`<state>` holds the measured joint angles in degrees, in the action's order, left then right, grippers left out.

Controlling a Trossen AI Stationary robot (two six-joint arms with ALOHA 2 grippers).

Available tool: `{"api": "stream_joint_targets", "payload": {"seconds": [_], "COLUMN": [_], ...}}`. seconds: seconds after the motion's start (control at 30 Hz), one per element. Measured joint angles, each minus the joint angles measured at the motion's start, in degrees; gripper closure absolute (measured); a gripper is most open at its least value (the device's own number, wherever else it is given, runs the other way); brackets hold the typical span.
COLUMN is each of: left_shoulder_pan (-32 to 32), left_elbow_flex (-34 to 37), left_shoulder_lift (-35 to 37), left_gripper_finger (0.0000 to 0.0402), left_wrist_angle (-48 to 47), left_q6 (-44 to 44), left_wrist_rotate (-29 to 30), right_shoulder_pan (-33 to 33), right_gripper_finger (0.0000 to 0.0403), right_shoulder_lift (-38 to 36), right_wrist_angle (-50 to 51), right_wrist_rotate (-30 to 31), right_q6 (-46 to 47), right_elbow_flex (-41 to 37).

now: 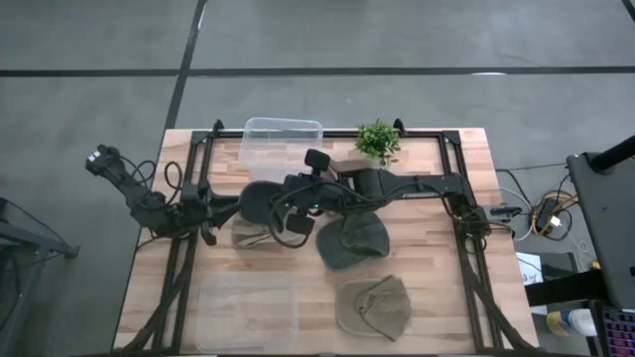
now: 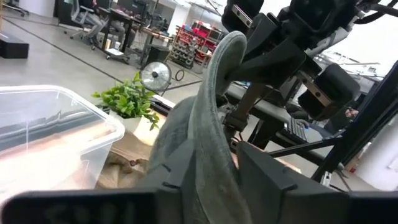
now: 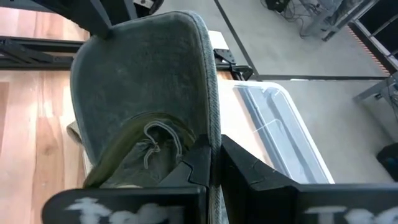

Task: Pick & Place hat
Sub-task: Put the right gray cap in the top transparent bin

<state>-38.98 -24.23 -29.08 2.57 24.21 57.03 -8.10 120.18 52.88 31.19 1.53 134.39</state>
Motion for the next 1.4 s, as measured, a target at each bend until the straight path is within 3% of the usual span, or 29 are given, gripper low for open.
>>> {"api": "stream_joint_targets", "payload": {"seconds": [0.17,0.47,0.6,1.03,1.4], "left_shoulder_pan": [0.12,0.13,0.15,0.98,4.89], "left_elbow_flex": [0.11,0.13,0.13,0.15,0.15], "left_shoulder_lift": [0.02,0.20,0.60,10.71,20.92], "left_gripper_finger": [0.0387,0.0397,0.0399,0.0401,0.0401], "left_wrist_angle": [-0.20,-1.55,-2.99,-8.71,-5.12], "left_q6": [0.52,-0.37,-0.18,-0.53,-1.31], "left_wrist_rotate": [-1.18,-0.96,0.66,9.03,10.66], "right_shoulder_pan": [-0.16,-0.20,-0.20,-1.60,-6.20], "right_gripper_finger": [0.0390,0.0387,0.0362,0.0261,0.0248], "right_shoulder_lift": [-0.03,-0.09,-0.04,-0.11,-0.11], "right_wrist_angle": [-0.94,-0.42,-0.25,13.85,23.31], "right_wrist_rotate": [0.11,0.24,0.73,22.99,24.52], "right_q6": [-1.80,-1.96,-2.38,-4.93,3.87], "right_elbow_flex": [-0.02,-0.02,-0.02,-0.02,-0.02]}}
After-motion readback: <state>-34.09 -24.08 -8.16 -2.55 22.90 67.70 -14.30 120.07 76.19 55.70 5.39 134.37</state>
